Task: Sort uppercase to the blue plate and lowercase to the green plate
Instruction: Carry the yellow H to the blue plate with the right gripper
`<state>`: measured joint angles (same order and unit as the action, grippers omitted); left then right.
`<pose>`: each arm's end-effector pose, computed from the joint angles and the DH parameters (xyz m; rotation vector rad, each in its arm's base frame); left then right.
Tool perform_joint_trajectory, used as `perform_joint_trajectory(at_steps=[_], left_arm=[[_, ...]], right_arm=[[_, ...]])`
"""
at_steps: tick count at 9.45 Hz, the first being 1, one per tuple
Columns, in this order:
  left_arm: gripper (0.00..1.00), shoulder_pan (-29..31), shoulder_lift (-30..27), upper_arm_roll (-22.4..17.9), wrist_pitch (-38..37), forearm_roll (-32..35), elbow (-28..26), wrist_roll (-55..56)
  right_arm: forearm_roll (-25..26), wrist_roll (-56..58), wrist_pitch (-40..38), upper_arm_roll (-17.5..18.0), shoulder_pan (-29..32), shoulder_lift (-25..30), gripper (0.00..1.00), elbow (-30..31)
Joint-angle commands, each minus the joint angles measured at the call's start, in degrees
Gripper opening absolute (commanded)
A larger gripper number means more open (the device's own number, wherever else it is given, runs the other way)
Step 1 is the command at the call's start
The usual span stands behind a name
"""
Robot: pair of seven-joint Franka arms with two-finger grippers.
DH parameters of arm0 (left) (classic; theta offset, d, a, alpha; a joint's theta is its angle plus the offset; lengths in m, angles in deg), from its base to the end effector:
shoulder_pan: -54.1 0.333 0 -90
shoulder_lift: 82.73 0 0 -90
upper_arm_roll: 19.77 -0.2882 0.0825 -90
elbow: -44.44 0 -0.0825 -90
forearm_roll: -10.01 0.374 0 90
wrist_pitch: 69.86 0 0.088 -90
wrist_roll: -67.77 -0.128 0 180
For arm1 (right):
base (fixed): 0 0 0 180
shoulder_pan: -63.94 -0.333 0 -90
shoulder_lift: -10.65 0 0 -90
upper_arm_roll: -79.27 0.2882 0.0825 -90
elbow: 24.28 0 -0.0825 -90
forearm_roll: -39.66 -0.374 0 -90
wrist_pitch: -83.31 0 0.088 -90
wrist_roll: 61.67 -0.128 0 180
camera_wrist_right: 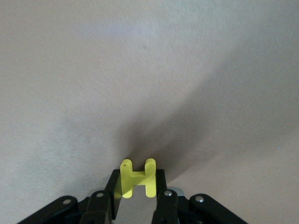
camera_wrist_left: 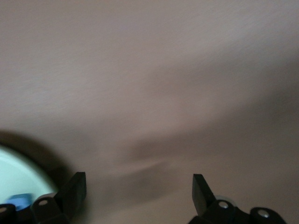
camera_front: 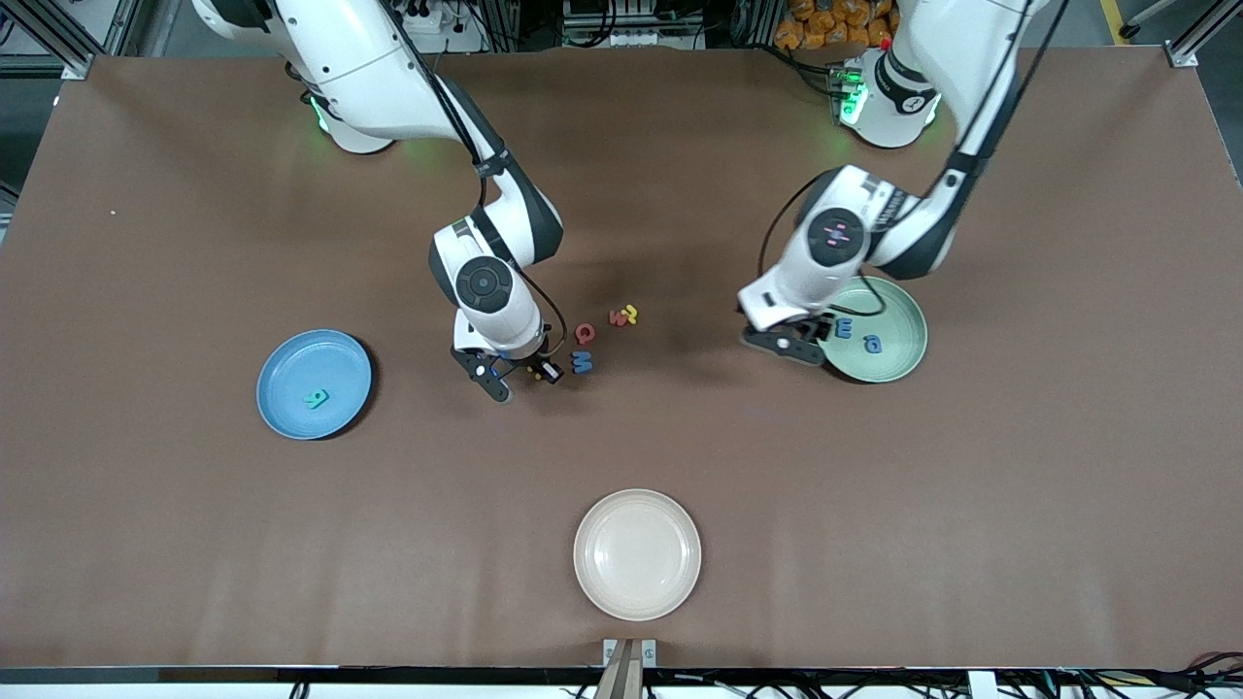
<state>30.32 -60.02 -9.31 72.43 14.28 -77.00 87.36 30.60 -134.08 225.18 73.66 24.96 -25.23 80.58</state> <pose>0.4602 -0.3157 0.1850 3.0937 -0.4712 -0.0519 0.5223 0.3476 0.1563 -2.8604 1.1850 0.0284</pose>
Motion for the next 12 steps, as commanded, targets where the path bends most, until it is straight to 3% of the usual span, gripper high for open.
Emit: perform_joint_trajectory(at_steps=[1, 5, 8, 12], left_arm=[[1.0, -3.6, 4.7, -0.5, -0.1, -0.3, 7.2, 4.9], [1.0, -7.8, 9.6, -0.5, -0.1, -0.3, 15.9, 12.1], [1.0, -12.2, 15.8, -0.5, -0.2, -0.1, 24.4, 15.6], [1.0, -16.1, 17.3, 0.1, -1.1, 0.0, 26.4, 21.7]], right_arm=[[-0.9, 8.5, -2.6, 0.0, 5.1, 5.1, 0.0, 2.2], [-0.3, 29.7, -12.5, -0.5, 16.5, 10.5, 0.0, 1.9], [0.7, 46.6, -17.5, -2.7, 23.5, 11.5, 0.0, 2.6], [0.8, 61.3, -17.6, -2.7, 30.6, 11.8, 0.0, 7.8]])
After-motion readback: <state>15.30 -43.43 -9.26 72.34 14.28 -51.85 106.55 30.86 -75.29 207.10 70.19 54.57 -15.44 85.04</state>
